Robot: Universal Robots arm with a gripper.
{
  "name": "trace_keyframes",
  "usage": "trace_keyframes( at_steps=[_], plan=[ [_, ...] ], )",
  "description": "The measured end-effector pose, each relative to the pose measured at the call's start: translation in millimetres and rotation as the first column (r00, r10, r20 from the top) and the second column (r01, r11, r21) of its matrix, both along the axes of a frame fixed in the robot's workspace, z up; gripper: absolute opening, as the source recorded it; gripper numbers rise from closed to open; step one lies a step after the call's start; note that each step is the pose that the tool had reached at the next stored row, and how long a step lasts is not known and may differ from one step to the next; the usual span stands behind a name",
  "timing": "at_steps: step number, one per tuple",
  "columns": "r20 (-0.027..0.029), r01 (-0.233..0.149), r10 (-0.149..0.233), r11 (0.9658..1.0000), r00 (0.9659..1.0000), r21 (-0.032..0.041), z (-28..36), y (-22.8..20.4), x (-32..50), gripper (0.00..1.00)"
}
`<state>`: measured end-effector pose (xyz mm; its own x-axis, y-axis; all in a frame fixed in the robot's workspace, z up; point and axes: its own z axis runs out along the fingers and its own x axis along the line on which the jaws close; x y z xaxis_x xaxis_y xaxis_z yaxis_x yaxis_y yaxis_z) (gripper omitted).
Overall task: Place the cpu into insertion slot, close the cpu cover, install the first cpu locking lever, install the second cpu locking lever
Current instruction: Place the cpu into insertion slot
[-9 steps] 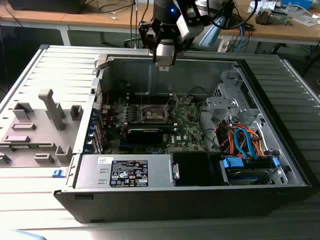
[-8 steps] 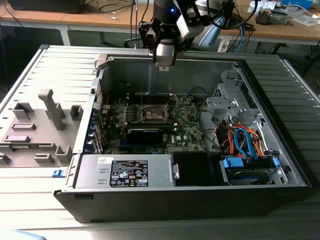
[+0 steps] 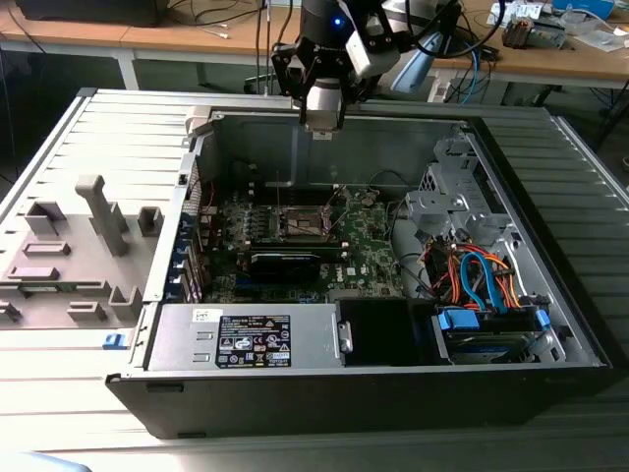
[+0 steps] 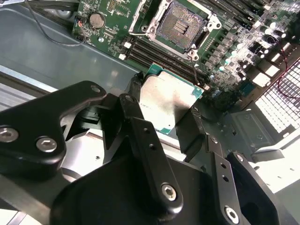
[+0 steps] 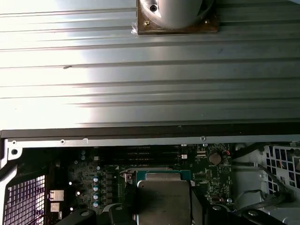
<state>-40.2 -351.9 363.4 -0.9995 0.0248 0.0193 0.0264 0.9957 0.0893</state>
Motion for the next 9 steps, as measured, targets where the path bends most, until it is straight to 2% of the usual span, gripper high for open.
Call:
trace_keyframes(
  at_steps=[1, 2, 3, 9],
  plan=[
    [0.0, 0.0, 0.0, 1.0, 1.0, 0.0, -0.1, 0.0, 0.0, 0.55],
    [0.0, 0.0, 0.0, 1.0, 1.0, -0.0001, -6.3, 0.0, 0.0, 0.55],
    [0.0001, 0.0, 0.0, 1.0, 1.0, -0.0041, -11.3, 0.0, 0.0, 0.55],
    [0.0, 0.0, 0.0, 1.0, 1.0, -0.0055, -11.5, 0.0, -0.1, 0.55]
  ],
)
